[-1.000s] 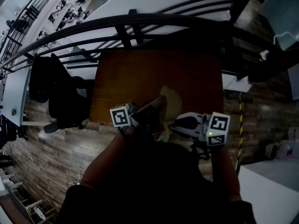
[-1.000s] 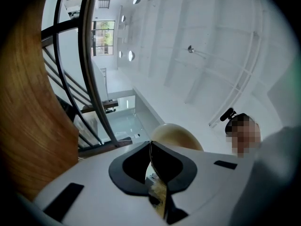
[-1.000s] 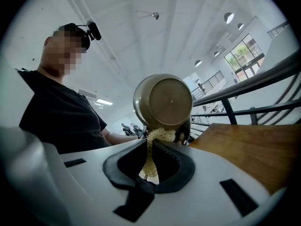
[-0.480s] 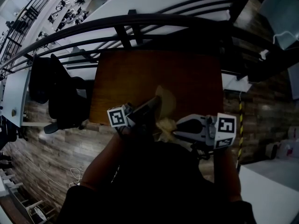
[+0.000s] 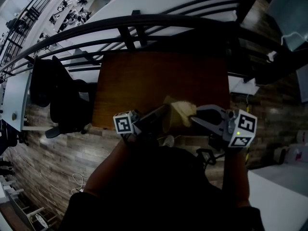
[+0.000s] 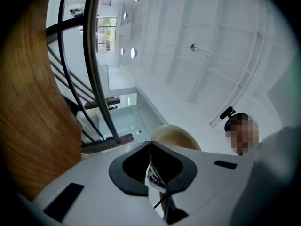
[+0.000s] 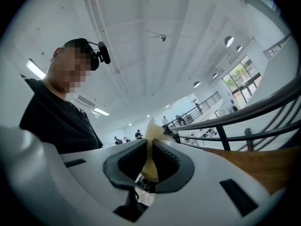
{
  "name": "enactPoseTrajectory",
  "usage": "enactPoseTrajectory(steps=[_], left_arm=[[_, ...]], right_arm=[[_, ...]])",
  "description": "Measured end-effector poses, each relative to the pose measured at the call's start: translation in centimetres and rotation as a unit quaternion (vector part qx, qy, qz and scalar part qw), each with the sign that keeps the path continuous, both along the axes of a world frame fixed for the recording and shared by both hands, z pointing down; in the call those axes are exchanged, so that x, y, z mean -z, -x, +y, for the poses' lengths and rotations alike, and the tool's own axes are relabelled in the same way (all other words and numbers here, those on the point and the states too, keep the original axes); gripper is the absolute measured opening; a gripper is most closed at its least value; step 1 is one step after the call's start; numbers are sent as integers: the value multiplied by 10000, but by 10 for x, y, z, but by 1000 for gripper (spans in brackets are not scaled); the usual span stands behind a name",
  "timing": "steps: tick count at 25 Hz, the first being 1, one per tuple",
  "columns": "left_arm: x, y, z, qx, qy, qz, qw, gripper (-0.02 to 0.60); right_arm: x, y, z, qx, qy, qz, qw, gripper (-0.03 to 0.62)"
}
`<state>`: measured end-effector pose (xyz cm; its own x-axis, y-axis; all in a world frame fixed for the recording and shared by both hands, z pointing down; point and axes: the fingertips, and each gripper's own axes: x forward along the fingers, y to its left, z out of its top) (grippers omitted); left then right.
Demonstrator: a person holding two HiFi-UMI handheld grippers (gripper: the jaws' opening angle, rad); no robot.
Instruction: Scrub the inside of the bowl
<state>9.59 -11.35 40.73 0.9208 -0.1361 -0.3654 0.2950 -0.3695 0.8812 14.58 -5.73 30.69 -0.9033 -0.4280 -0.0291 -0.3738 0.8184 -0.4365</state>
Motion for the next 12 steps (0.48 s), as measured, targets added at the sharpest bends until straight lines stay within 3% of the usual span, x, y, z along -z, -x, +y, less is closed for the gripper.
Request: enactPoseTrajectory(steps=[6, 12], left_arm=[[6, -1, 3, -114, 1, 99, 9999, 8], [14, -3, 14, -325, -241, 150, 9991, 8]], right_arm=[[-4, -12, -16, -364, 56, -51, 9993, 44], [-19, -15, -22, -476, 254, -97, 9985, 44]])
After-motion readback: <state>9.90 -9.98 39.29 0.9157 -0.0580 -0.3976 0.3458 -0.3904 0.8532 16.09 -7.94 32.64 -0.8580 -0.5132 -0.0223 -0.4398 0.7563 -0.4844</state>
